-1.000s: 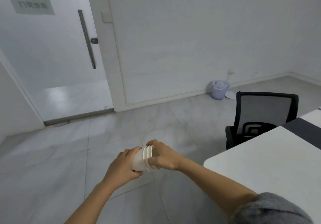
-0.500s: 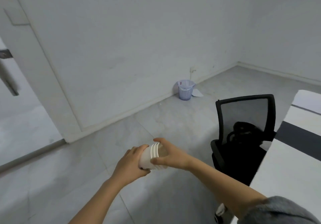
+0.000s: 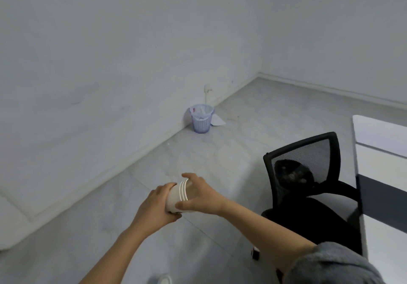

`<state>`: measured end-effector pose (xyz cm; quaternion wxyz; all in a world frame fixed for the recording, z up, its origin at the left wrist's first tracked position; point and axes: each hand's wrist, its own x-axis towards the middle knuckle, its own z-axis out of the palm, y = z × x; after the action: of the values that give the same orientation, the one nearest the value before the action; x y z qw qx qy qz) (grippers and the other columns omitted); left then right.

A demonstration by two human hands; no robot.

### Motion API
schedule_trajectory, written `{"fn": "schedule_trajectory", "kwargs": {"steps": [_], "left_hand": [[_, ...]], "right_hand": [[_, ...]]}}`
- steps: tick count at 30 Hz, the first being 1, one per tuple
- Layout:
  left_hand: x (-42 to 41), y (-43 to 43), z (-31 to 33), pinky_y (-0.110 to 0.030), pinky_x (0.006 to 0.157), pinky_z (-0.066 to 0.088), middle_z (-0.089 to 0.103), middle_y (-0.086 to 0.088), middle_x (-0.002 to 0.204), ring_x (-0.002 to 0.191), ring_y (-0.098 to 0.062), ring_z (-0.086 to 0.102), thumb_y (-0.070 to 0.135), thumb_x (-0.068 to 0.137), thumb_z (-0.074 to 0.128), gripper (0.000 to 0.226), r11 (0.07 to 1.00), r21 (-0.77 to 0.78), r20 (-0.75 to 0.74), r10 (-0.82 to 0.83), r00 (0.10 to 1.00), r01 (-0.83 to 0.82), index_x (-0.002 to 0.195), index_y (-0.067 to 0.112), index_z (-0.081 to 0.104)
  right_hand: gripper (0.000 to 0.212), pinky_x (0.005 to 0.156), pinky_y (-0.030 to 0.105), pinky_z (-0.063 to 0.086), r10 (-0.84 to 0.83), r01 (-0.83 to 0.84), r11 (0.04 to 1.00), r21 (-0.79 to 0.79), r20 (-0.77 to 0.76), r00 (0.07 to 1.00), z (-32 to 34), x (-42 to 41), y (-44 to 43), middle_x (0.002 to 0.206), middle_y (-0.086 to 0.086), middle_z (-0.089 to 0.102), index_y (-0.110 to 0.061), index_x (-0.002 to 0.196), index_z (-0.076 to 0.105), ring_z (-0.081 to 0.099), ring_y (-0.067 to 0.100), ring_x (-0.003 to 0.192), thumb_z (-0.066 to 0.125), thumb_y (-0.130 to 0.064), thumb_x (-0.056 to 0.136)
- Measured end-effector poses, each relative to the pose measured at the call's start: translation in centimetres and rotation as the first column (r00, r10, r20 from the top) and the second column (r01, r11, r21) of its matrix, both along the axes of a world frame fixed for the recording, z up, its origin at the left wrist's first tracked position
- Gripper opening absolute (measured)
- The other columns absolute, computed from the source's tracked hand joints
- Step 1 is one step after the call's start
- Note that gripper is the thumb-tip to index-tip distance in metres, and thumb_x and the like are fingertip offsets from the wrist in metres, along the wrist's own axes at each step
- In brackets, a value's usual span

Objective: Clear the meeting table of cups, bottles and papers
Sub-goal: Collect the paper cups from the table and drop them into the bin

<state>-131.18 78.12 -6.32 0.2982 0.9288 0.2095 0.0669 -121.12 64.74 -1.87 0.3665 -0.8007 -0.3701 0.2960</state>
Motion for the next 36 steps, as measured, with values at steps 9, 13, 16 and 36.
{"fn": "schedule_trajectory", "kwargs": {"steps": [9, 13, 16, 36], "left_hand": [[20.4, 13.0, -0.2, -0.03, 0.081, 0.048, 0.051, 0.007, 0.119, 0.103, -0.013, 0.051, 0.035, 0.063, 0.077, 0.077, 0.971, -0.028, 0.006, -0.239, 0.971, 0.239, 0.129, 0.028, 0.039], [29.9, 14.6, -0.6, -0.028, 0.079, 0.049, 0.053, 0.008, 0.118, 0.101, -0.012, 0.052, 0.038, 0.061, 0.077, 0.076, 0.918, -0.04, -0.03, -0.396, 0.918, 0.395, 0.127, 0.031, 0.04], [35.8, 13.5, -1.8, -0.029, 0.082, 0.047, 0.052, 0.007, 0.122, 0.105, -0.014, 0.051, 0.036, 0.062, 0.077, 0.077, 0.866, -0.081, -0.06, -0.499, 0.865, 0.494, 0.129, 0.03, 0.04], [78.0, 0.1, -7.3, -0.031, 0.103, 0.038, 0.027, -0.007, 0.149, 0.132, -0.022, 0.038, 0.037, 0.088, 0.055, 0.075, 0.661, -0.095, -0.395, -0.711, 0.582, 0.744, 0.147, 0.024, 0.012]], "right_hand": [[0.073, 0.091, 0.031, 0.047, -0.219, 0.222, 0.973, -0.063, 0.051, 0.974, 0.6, 17.1, 11.2, 0.13, 0.009, 0.041, -0.021, 0.135, 0.032, 0.05, 0.022, 0.111, 0.073, -0.025, 0.075], [0.08, 0.088, 0.027, 0.046, -0.37, 0.369, 0.922, -0.115, 0.013, 0.929, 0.7, 23.7, 11.6, 0.133, 0.006, 0.036, -0.023, 0.14, 0.026, 0.047, 0.019, 0.111, 0.073, -0.025, 0.075], [0.081, 0.095, 0.032, 0.047, -0.471, 0.463, 0.873, -0.155, -0.023, 0.882, -0.2, 28.0, 10.0, 0.136, 0.007, 0.034, -0.023, 0.141, 0.024, 0.046, 0.022, 0.118, 0.072, -0.022, 0.076], [0.072, 0.098, 0.039, 0.039, -0.911, 0.821, 0.348, -0.453, 0.042, 0.41, -9.1, 64.2, -8.9, 0.139, 0.016, 0.029, -0.018, 0.138, 0.027, 0.039, 0.038, 0.125, 0.064, -0.037, 0.08]]}}
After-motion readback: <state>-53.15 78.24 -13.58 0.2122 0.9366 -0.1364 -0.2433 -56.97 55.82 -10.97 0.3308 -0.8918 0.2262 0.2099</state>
